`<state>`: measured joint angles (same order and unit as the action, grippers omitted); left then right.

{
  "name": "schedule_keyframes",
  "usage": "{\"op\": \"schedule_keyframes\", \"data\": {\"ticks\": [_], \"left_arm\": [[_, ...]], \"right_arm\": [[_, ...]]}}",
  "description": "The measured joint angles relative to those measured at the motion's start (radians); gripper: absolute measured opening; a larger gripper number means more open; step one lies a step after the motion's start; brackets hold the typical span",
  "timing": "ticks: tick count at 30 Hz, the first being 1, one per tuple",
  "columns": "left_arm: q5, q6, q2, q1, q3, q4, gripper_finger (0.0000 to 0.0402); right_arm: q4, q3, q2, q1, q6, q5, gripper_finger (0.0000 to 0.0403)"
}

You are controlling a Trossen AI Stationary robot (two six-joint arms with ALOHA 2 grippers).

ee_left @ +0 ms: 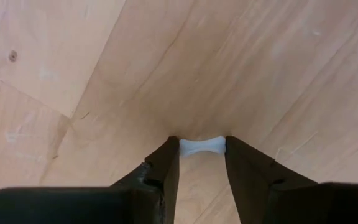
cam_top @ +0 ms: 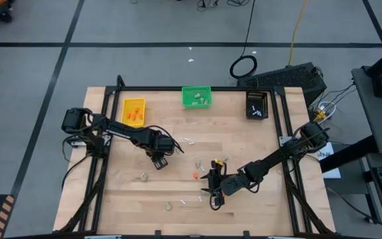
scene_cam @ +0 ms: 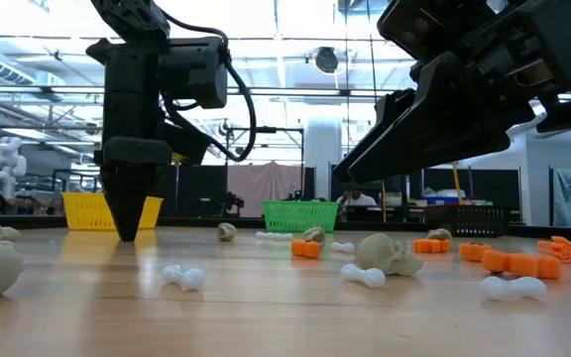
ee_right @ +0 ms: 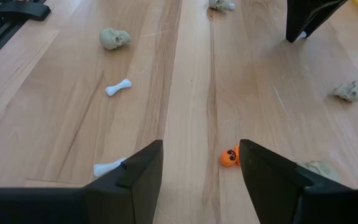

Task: Sort Halloween decoration
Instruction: Put the white bone toy into the black bin

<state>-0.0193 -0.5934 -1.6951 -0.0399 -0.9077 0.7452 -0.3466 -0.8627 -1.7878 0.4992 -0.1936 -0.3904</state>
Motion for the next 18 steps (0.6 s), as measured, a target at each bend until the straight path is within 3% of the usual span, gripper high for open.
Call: {"op": "schedule_keyframes", "data": {"ticks": [18], "left_arm": [[-0.008, 0.06, -0.001, -0.001, 0.0, -0.005, 0.0118]], "right_arm": [[0.0, 0.0, 0.0, 0.0, -0.002, 0.0, 0.0196]]}}
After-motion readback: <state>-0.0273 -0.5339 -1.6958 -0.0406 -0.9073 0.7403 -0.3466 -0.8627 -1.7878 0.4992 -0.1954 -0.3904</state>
